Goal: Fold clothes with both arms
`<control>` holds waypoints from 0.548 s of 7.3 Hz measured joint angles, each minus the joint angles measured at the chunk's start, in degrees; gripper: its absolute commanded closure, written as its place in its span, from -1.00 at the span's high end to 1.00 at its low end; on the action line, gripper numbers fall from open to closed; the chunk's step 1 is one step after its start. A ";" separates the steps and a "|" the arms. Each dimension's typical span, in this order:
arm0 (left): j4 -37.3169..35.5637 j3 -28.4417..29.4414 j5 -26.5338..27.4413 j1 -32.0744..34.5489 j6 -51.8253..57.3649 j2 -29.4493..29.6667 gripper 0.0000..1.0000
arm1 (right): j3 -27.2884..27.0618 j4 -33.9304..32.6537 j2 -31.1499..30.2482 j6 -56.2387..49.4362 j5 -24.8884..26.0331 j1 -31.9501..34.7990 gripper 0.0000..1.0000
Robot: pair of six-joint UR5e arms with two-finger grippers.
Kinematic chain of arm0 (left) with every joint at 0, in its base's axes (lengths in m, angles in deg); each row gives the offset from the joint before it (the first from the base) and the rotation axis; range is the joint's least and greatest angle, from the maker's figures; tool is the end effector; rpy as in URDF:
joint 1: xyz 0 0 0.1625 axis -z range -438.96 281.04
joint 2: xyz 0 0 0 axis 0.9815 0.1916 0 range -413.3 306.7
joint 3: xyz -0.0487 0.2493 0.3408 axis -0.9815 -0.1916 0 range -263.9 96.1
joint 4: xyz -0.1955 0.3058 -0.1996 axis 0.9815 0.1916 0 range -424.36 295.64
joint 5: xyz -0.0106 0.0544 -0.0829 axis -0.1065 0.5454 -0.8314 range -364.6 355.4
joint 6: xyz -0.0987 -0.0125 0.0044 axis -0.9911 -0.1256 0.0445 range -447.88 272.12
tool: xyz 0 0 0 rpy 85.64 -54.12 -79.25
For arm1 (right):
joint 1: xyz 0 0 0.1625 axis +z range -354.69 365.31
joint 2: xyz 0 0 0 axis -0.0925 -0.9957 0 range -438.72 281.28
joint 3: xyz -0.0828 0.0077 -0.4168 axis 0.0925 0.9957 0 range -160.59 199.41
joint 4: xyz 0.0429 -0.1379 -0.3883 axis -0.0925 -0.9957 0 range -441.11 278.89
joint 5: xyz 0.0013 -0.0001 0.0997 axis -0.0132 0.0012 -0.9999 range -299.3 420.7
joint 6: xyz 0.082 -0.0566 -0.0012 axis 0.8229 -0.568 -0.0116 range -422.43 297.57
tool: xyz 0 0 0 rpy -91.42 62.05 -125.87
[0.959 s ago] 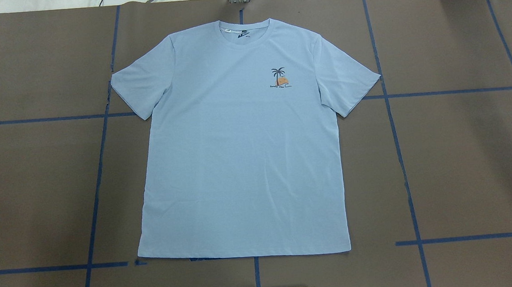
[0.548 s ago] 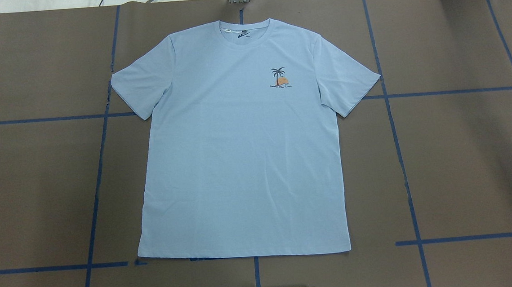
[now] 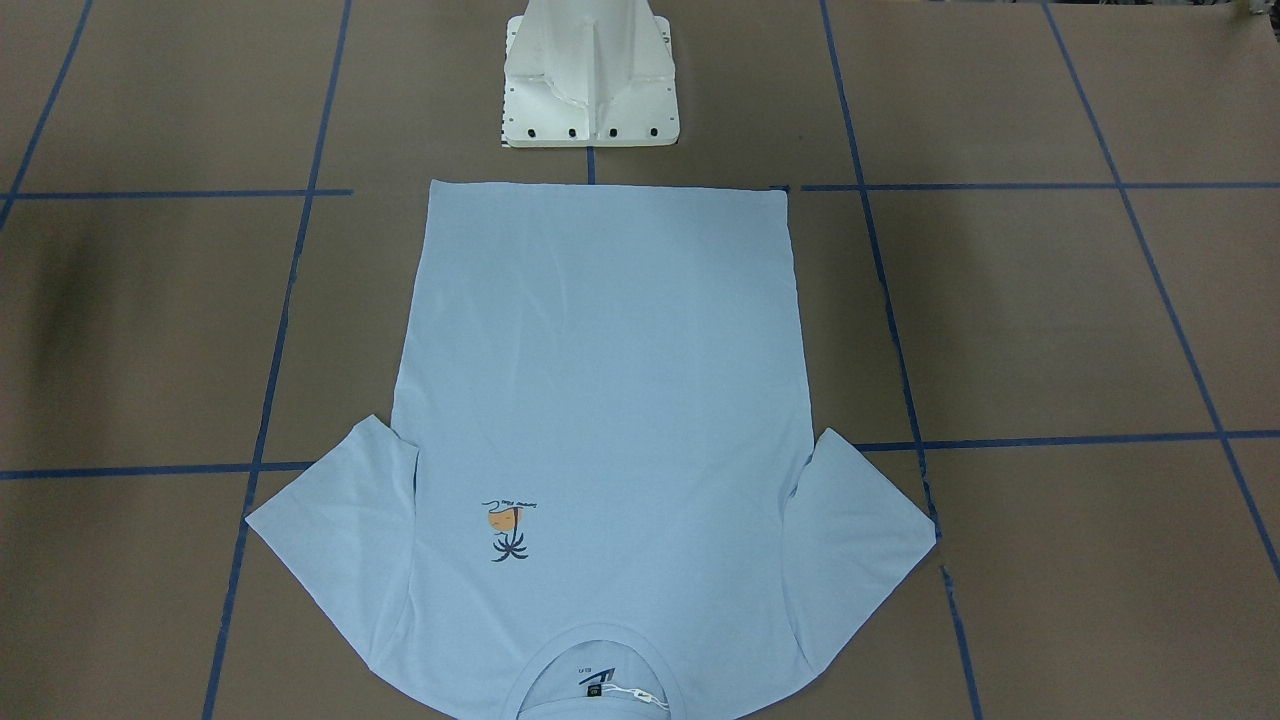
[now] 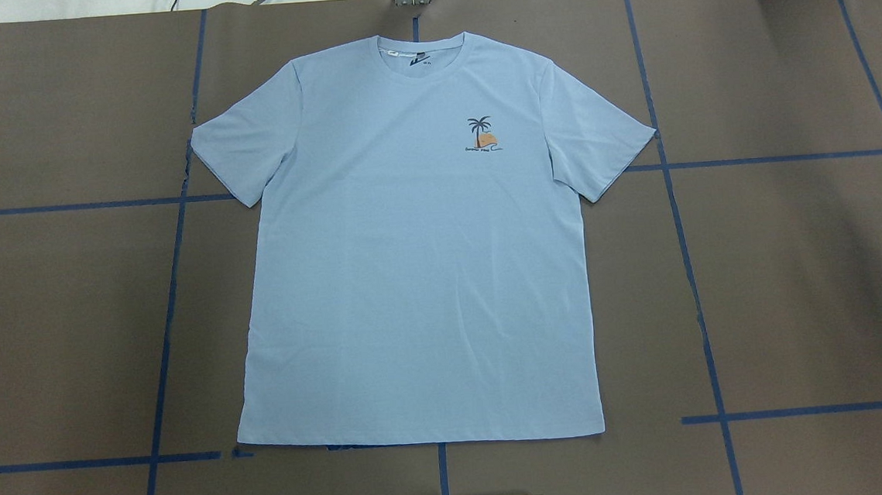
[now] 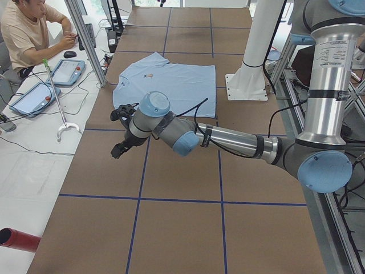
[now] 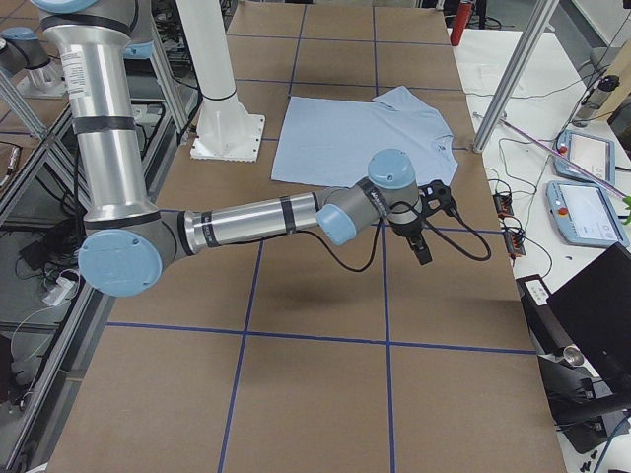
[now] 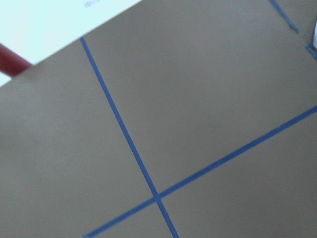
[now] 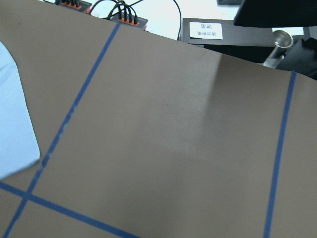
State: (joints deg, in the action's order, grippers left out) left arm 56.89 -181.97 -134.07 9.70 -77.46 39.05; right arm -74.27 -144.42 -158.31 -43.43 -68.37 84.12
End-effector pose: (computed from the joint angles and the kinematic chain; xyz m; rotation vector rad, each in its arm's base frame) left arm -0.0575 -0.5303 0.5073 0.7520 0.6042 0.4394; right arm -0.0440 -0.5858 0.4785 0.4890 -0.8061 -0.1164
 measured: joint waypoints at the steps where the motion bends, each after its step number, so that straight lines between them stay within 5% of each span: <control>1: 0.71 0.14 -0.04 0.02 -0.05 -0.11 1.00 | 1.10 0.74 3.81 8.97 4.39 -5.33 0.73; 3: 0.98 0.16 -0.13 0.00 -0.06 -0.13 1.00 | 4.00 3.84 9.35 24.56 14.11 -15.53 0.12; 4: 1.02 0.26 -0.15 -0.01 -0.07 -0.07 1.00 | 6.27 7.29 10.77 31.36 17.92 -19.79 0.03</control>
State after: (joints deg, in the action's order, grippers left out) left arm 57.91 -181.71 -134.22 9.68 -77.53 38.97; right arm -68.00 -137.13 -147.54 -12.06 -50.45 64.34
